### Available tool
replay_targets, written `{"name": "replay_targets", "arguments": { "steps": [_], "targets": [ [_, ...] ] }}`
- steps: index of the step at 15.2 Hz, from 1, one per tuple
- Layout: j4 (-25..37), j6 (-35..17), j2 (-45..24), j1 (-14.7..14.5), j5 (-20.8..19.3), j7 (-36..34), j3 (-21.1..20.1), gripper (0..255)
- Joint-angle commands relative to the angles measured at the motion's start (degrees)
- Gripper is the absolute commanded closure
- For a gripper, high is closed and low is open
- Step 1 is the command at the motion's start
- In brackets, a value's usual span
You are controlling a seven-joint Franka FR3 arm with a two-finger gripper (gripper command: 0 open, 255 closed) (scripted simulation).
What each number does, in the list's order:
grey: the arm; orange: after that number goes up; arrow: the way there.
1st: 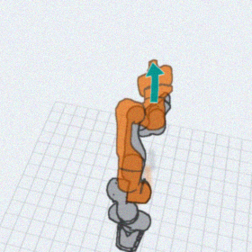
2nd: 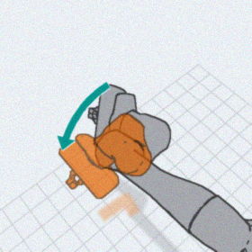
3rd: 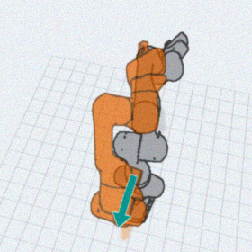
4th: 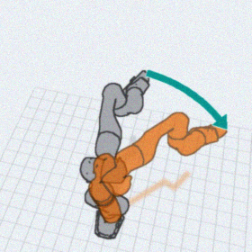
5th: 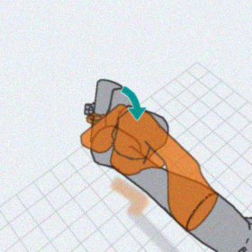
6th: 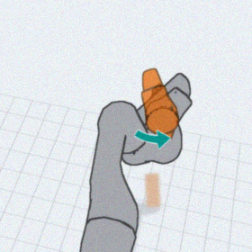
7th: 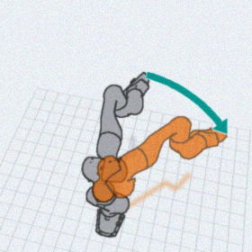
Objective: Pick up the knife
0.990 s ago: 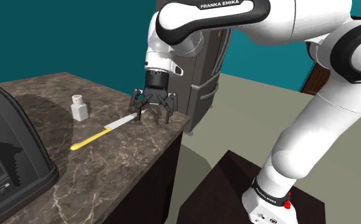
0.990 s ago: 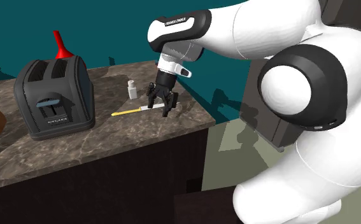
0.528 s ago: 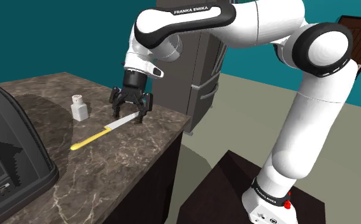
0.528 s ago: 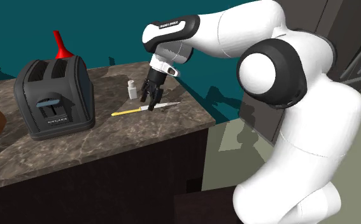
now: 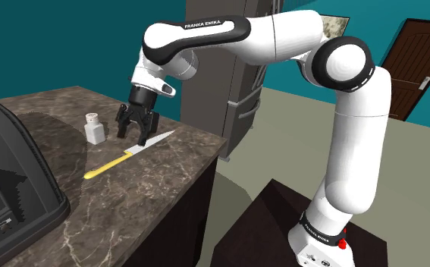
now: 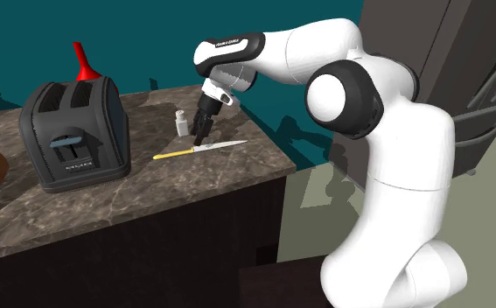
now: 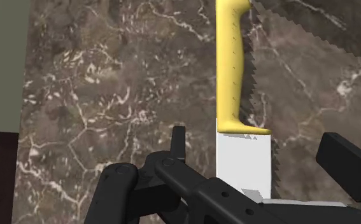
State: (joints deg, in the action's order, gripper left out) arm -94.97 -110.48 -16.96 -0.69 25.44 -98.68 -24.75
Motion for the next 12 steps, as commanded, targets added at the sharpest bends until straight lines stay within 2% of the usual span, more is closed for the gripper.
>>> {"name": "replay_targets", "arguments": {
  "steps": [1, 6, 7, 12],
  "targets": [
    [-0.7, -1.3, -0.6, -0.1, 0.0, 0.3, 0.1, 0],
    [-2.4, -3.5, -1.4, -0.2, 0.1, 1.3, 0.1, 0],
    [-2.6, -3.7, -1.4, -0.2, 0.1, 1.4, 0.1, 255],
    [-2.8, -4.1, -1.6, -0.4, 0.1, 1.4, 0.0, 255]
  ]
}}
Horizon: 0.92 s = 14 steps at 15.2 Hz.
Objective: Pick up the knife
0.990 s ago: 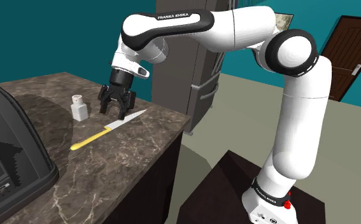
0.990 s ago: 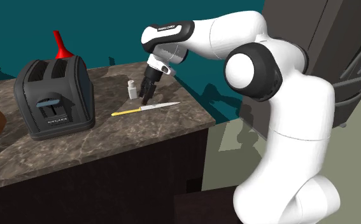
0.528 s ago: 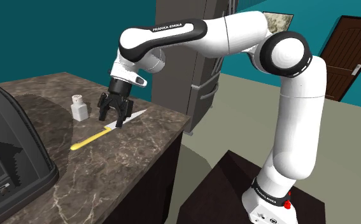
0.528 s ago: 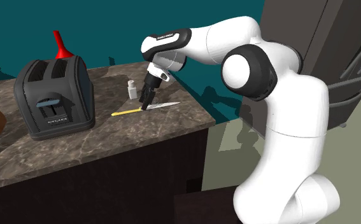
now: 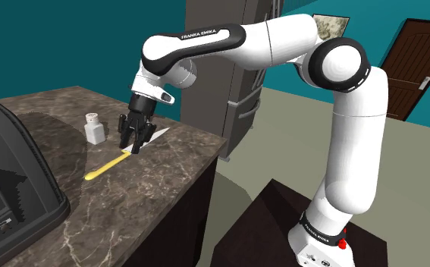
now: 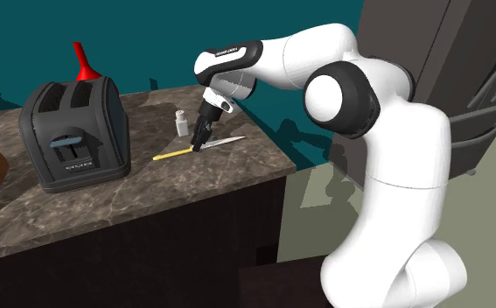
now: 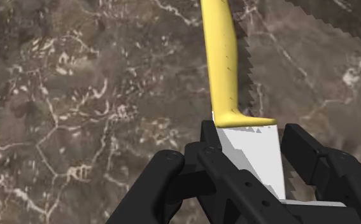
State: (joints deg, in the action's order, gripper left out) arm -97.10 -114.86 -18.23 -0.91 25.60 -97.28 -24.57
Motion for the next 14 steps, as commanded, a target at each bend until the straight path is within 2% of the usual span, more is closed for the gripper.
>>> {"name": "replay_targets", "arguments": {
  "steps": [1, 3, 14],
  "targets": [
    [-0.5, 0.4, -0.4, -0.1, 0.0, 0.0, -0.1, 255],
    [-0.7, 0.3, -0.2, -0.2, 0.0, 0.0, -0.2, 255],
    [4.9, 7.1, 1.6, 0.2, -0.4, -3.0, -0.1, 255]
  ]
}}
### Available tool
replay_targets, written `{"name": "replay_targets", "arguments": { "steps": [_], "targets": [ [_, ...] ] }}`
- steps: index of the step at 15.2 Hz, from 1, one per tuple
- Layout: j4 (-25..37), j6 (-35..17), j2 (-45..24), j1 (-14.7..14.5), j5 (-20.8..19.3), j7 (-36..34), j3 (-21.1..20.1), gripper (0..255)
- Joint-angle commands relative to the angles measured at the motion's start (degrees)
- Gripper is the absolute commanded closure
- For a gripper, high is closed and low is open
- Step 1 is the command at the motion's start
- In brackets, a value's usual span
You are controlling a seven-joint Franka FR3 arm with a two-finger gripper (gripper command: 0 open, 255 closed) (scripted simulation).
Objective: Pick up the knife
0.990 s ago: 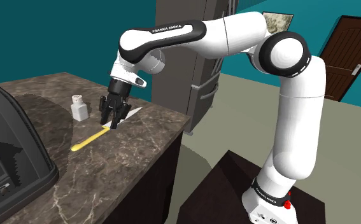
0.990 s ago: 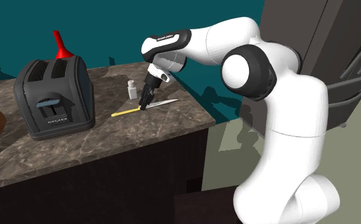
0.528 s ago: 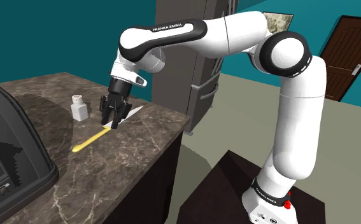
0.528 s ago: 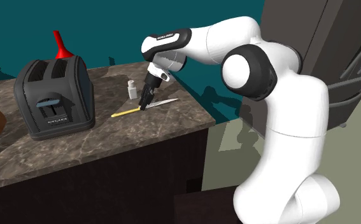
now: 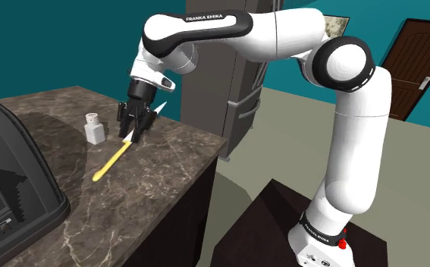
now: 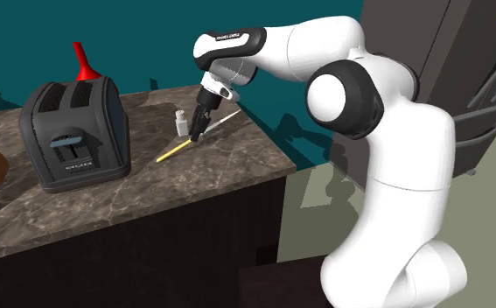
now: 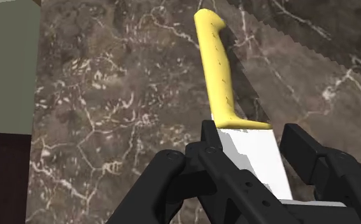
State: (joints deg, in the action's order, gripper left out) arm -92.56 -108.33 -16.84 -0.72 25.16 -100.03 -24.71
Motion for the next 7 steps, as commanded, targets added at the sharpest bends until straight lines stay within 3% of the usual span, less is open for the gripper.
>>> {"name": "replay_targets", "arguments": {
  "steps": [1, 7],
  "targets": [
    [1.0, 1.2, 0.3, 0.1, 0.0, -0.5, 0.0, 255],
    [3.7, 3.9, 0.6, 0.1, -0.3, -1.8, 0.0, 255]
  ]
}}
